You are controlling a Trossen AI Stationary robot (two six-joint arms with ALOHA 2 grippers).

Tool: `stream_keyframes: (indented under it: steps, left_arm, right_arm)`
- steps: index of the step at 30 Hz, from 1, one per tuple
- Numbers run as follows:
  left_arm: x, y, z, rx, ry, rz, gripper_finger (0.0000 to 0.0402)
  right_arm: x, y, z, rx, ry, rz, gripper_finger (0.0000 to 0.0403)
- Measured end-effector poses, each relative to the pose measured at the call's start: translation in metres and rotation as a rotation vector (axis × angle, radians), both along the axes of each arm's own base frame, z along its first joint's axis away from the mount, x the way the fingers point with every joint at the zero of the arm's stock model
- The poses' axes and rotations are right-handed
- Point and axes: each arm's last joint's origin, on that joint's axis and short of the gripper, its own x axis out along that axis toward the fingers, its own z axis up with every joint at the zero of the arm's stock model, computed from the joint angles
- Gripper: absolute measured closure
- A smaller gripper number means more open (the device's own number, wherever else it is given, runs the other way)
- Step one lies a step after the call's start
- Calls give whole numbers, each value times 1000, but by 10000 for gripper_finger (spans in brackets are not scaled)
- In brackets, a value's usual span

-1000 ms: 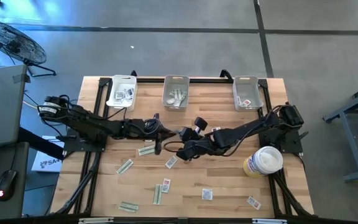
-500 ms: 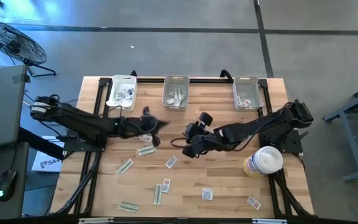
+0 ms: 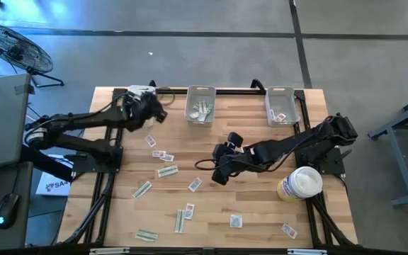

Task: Pick & Place First Aid Supplies
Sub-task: Put the blue pad into the white bin

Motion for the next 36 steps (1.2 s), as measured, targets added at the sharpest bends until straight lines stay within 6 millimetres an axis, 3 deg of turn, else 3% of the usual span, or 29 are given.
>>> stream_keyframes:
  steps: [6, 12, 17, 27, 36]
  left_arm:
    - [-17, 49, -23, -87, 69, 207, 401]
    - [-22, 74, -52, -223, 123, 258, 401]
    - [-19, 81, -69, -251, 184, 276, 401]
    - [-19, 82, -80, -251, 295, 256, 401]
    - [-15, 84, -74, -247, 230, 204, 401]
  right_arm:
    - [-1, -2, -1, -20, 8, -17, 226]
    - [-1, -4, 1, -108, -6, -66, 226]
    - [0, -5, 3, -150, -33, -90, 226]
    - [7, -6, 9, -265, -56, -10, 226]
    - [10, -18, 9, -281, -35, 0, 226]
